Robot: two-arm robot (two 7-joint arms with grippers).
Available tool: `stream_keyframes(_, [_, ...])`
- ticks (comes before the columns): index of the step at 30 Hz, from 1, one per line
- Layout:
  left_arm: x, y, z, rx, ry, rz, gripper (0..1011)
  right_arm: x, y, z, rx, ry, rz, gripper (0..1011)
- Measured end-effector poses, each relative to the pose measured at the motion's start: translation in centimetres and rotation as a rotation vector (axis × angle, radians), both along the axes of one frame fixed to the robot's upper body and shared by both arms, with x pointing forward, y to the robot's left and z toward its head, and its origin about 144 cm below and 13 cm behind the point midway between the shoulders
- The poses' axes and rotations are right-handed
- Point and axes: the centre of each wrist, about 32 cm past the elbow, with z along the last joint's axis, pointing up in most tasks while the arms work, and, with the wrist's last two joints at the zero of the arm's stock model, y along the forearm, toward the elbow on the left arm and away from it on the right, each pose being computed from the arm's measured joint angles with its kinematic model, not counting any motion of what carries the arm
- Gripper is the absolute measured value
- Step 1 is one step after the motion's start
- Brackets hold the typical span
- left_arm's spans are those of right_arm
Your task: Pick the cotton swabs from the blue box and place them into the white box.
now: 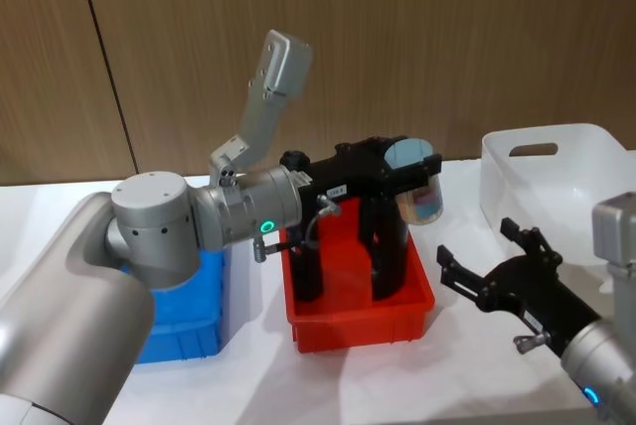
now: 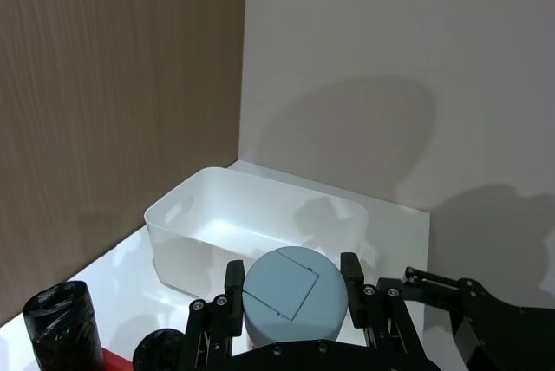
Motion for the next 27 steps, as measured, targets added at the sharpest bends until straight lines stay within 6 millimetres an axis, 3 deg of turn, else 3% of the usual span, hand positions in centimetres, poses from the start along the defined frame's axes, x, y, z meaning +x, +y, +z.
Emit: stream_keyframes(27, [0.3,-0.4,0.1,-0.004,0.002,-0.018,671,4.2,-0.3,1.1,-0.052,0.062,0.069,1002])
